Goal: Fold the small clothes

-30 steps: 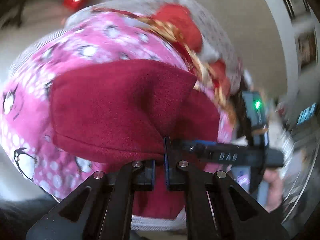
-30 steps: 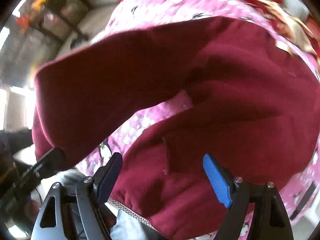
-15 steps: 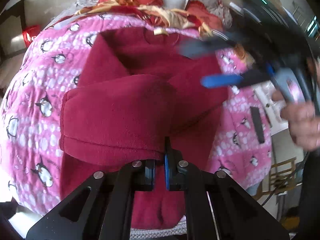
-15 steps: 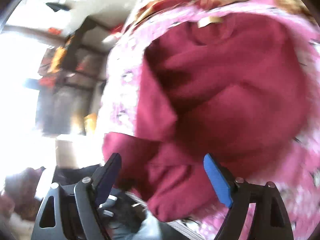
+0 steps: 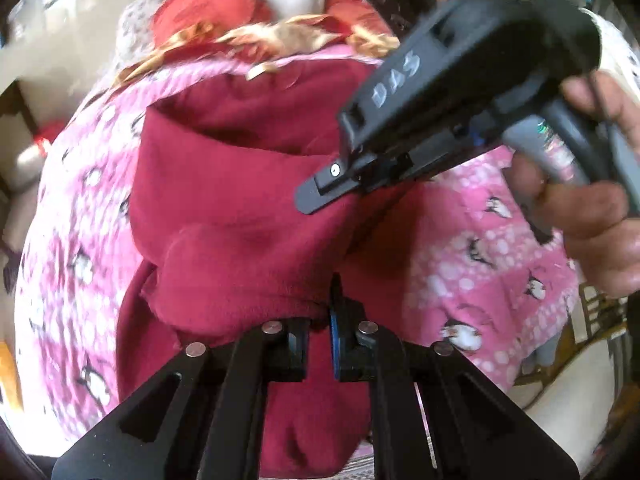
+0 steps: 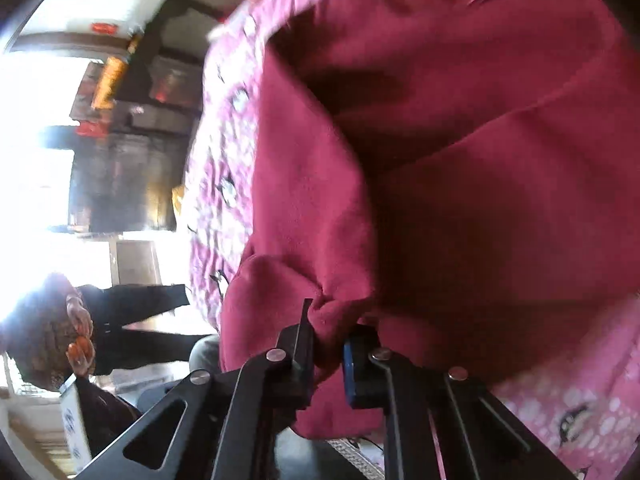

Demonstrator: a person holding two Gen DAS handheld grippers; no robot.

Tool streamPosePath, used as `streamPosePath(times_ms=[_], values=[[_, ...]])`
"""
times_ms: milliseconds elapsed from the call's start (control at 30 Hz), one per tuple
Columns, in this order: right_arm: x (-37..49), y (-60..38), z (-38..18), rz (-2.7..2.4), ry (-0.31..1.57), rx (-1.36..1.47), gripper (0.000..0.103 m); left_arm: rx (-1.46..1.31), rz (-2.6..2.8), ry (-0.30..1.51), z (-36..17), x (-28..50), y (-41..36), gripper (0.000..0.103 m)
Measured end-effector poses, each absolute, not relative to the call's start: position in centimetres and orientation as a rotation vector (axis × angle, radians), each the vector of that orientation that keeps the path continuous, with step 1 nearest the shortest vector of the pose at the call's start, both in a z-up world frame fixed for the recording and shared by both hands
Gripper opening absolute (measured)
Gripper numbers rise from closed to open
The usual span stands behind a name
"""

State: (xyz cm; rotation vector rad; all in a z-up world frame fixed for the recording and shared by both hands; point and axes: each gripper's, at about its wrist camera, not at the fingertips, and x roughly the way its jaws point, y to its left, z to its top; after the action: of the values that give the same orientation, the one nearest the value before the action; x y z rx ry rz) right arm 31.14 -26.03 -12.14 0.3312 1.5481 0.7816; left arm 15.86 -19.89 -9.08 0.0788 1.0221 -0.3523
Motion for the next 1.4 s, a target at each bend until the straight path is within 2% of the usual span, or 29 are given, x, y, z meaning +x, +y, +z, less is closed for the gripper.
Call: streamPosePath(times_ms=[100, 233, 300, 333, 367, 400, 533, 600, 733, 800, 867, 900, 933, 967, 1000, 1033, 1067, 1167, 1200, 1233, 1267, 1300, 1333, 1400], values=[[30.8, -28.6, -13.1, 0.670, 1.493, 0.315, 0.011, 0.050, -0.453, 1.109, -10.4, 15.4, -19.8, 0.009], [32.4, -30.7, -16.6, 0.599, 1.475, 0.369, 0.012, -0.078, -0.561, 1.162, -10.3, 13.7, -15.1, 0.011], [32.0, -31.7, -17.7, 0.595, 1.483, 0.434, 0.024, -0.135, -0.517, 1.151, -9.8, 13.5, -11.7, 0.028], [31.4, -31.8, -17.3, 0.580, 1.466, 0.430, 0.029, -0.165, -0.476, 1.138, -9.7, 13.5, -9.9, 0.048], [30.8, -32.1, -17.0, 0.570, 1.444, 0.427, 0.045, -0.178, -0.435, 1.127, -9.6, 13.6, -8.6, 0.058], [30.1, -32.5, -16.7, 0.564, 1.426, 0.432, 0.056, -0.192, -0.388, 1.119, -9.7, 13.8, -7.1, 0.059], [27.6, -33.0, -15.5, 0.562, 1.387, 0.491, 0.057, -0.269, -0.314, 1.150, -10.9, 15.0, -3.8, 0.059], [26.9, -31.3, -15.0, 0.577, 1.375, 0.500, 0.061, -0.263, -0.231, 1.177, -12.3, 16.1, -2.8, 0.059], [25.6, -26.0, -12.9, 0.559, 1.345, 0.316, 0.067, -0.248, -0.103, 1.245, -15.5, 17.3, -0.2, 0.059], [25.3, -21.8, -12.3, 0.501, 1.296, 0.141, 0.085, -0.254, -0.078, 1.286, -16.8, 17.7, 0.5, 0.059], [25.3, -18.6, -13.1, 0.400, 1.263, -0.061, 0.086, -0.253, -0.066, 1.319, -17.9, 17.9, 0.7, 0.059], [25.6, -17.2, -13.7, 0.336, 1.236, -0.150, 0.083, -0.256, -0.075, 1.321, -18.1, 17.7, 0.7, 0.059], [26.1, -16.3, -14.8, 0.329, 1.249, -0.174, 0.075, -0.253, -0.089, 1.323, -18.0, 17.5, 0.4, 0.059], [26.4, -16.1, -15.6, 0.333, 1.285, -0.170, 0.042, -0.256, -0.096, 1.321, -18.0, 17.4, 0.3, 0.059], [26.5, -16.5, -15.8, 0.313, 1.299, -0.155, 0.027, -0.267, -0.106, 1.316, -17.9, 17.3, 0.3, 0.059], [26.2, -17.5, -15.2, 0.314, 1.285, -0.113, 0.023, -0.279, -0.119, 1.314, -17.8, 17.1, 0.2, 0.059], [25.9, -18.8, -14.7, 0.317, 1.282, -0.075, 0.011, -0.286, -0.140, 1.315, -17.7, 17.0, 0.0, 0.059], [24.0, -24.2, -11.9, 0.333, 1.216, 0.129, 0.012, -0.281, -0.151, 1.325, -18.0, 17.3, -0.6, 0.059], [23.3, -26.7, -11.6, 0.327, 1.196, 0.229, 0.020, -0.284, -0.155, 1.331, -18.0, 17.5, -0.6, 0.059], [22.9, -28.7, -11.8, 0.308, 1.187, 0.313, 0.029, -0.294, -0.160, 1.339, -18.2, 18.2, -1.2, 0.059], [22.1, -31.0, -12.3, 0.280, 1.179, 0.396, 0.050, -0.309, -0.161, 1.348, -18.3, 18.2, -1.2, 0.059], [20.8, -33.8, -13.0, 0.246, 1.172, 0.481, 0.063, -0.319, -0.162, 1.355, -18.3, 18.2, -1.2, 0.059], [19.2, -35.6, -13.7, 0.225, 1.170, 0.553, 0.065, -0.320, -0.166, 1.355, -18.2, 18.2, -1.3, 0.059], [16.6, -36.3, -14.6, 0.263, 1.176, 0.637, 0.065, -0.320, -0.184, 1.367, -18.2, 18.5, -1.5, 0.041]])
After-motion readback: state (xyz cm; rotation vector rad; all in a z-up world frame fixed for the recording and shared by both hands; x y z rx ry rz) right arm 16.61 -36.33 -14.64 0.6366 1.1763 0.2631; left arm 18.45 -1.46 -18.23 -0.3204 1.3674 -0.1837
